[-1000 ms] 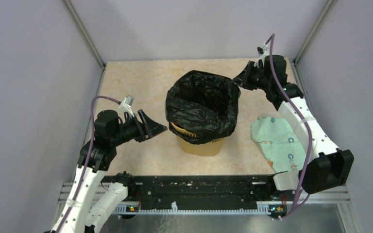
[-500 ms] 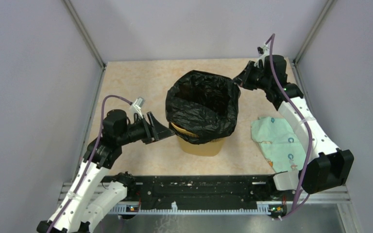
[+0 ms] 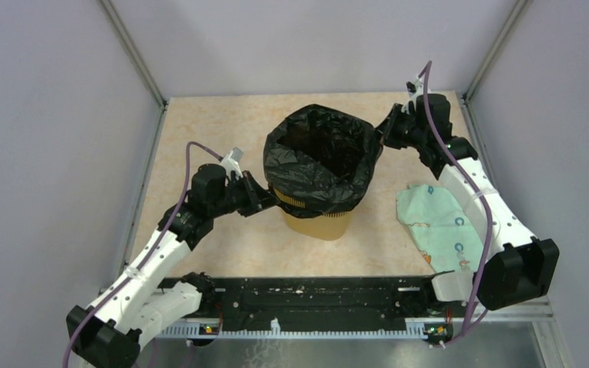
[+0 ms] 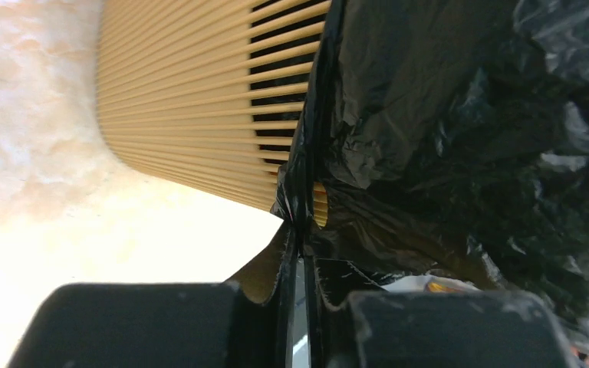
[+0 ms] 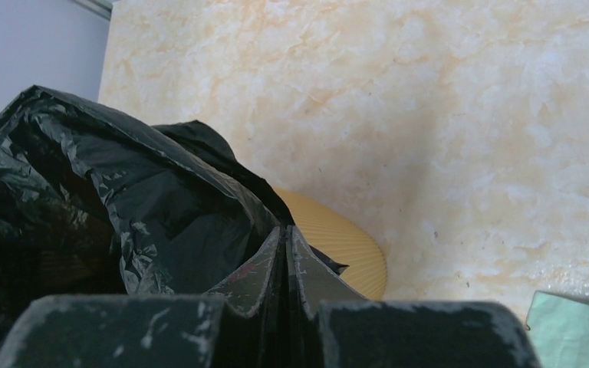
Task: Put the trash bags into the trash bin
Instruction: Place the trash bag in the trash bin.
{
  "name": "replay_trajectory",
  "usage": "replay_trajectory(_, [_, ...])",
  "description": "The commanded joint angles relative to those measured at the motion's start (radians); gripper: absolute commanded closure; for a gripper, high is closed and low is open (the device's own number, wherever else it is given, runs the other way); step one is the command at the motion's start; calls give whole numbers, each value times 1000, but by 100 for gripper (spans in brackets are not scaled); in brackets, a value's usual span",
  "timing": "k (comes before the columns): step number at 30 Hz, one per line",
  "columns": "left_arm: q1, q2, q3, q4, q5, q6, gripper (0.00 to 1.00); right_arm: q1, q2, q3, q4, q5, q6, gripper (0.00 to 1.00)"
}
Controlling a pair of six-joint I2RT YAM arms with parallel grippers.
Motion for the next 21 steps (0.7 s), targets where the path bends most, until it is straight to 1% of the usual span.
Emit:
replay_trajectory(1, [-1,44,31,74,-126,48,90,-8,-64,-29,30,17,-4,99])
replay_trajectory(3, [2,70,41,86,-151,63,91,-7,-76,-48,34,13,-2,100])
replay_trajectory(10, [40,185,96,56,-192,121,96,-9,-104,-126,65,6,19,100])
replay_trajectory(13, [97,222,97,47,-178,142,98,-9,-113,-149,70,6,22,100])
replay_trajectory(16, [149,251,102,55,-143,166,99,-8,-124,-173,78,3,25,100])
replay_trajectory(21, [198,318,141,52,-117,210,99,-7,-136,-229,107,-19,37,100])
